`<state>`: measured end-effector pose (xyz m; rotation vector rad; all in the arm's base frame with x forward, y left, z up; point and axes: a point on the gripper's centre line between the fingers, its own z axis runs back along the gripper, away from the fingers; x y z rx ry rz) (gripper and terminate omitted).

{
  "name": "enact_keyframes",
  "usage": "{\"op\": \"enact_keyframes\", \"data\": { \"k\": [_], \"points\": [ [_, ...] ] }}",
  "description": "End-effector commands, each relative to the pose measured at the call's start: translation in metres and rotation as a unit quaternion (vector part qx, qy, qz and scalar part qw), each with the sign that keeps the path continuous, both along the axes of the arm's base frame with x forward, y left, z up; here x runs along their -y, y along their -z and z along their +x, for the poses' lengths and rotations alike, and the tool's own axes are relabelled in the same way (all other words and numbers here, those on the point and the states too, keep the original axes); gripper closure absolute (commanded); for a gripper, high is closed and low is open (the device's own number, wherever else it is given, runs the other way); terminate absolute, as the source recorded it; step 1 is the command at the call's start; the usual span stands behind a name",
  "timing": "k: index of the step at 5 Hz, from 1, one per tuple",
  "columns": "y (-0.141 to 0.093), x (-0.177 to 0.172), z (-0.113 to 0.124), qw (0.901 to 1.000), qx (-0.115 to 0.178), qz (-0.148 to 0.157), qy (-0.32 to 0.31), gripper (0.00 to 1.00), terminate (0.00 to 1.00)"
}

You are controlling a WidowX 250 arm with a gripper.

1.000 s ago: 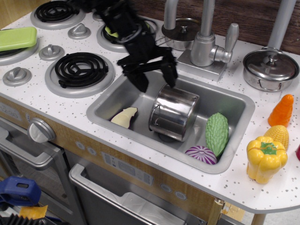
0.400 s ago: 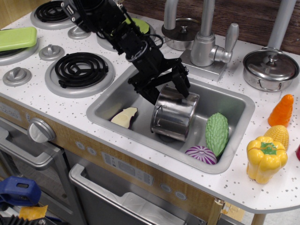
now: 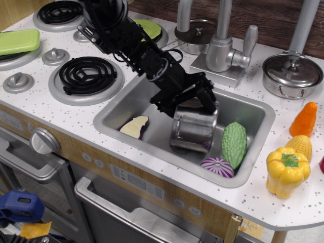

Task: Flip pot upright in sink

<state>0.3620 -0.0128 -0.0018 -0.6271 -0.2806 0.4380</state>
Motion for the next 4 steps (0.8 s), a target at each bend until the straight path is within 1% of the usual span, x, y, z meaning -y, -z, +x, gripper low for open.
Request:
{"op": "enact_keyframes", "data": {
  "k": [1, 2, 3, 4],
  "points": [
    [-0.003, 0.002, 0.009, 0.9997, 0.02, 0.011, -0.004, 1.0, 0.0],
    [-0.01, 0.004, 0.008, 0.9979, 0.0, 0.065, 0.004, 1.0, 0.0],
    [-0.019, 0.005, 0.002, 0.9933, -0.024, 0.112, 0.009, 0.0, 0.0],
    [-0.032, 0.002, -0.003, 0.9844, -0.056, 0.164, 0.03, 0.0, 0.0]
  ]
}}
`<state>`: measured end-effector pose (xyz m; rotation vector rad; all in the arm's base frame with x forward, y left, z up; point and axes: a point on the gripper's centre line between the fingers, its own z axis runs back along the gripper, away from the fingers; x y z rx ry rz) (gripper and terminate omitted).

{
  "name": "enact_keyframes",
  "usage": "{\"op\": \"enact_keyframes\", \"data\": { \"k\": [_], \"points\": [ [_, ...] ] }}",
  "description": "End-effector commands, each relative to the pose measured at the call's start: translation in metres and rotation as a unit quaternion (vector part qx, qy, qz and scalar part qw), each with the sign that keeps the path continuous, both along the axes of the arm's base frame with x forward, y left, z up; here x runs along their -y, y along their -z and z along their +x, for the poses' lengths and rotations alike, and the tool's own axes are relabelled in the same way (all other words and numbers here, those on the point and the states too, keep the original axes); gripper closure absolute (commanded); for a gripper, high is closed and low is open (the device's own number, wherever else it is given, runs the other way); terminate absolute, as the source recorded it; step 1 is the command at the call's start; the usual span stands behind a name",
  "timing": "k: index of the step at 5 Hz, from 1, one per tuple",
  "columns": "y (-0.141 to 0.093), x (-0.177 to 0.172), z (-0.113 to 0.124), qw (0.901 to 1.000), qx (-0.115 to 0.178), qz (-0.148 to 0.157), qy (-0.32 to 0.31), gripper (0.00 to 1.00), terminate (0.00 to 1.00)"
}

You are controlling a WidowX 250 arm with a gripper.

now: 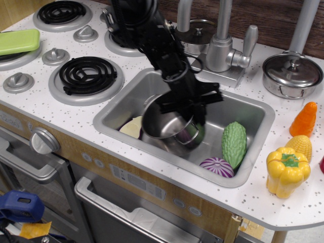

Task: Flip pot upright in sink

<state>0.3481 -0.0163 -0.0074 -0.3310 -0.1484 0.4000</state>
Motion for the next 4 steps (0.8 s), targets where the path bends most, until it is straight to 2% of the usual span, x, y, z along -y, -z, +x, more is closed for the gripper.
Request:
{"op": "enact_keyframes", "data": {
  "k": [1, 3, 4],
  "points": [
    [-0.0423, -0.0022, 0.0075, 0.9984, 0.024, 0.046, 0.021, 0.0, 0.0],
    [-0.0384, 0.0031, 0.0089, 0.9975, 0.035, 0.054, 0.028, 0.0, 0.0],
    [-0.0384, 0.0031, 0.0089, 0.9975, 0.035, 0.054, 0.028, 0.0, 1.0]
  ]
}}
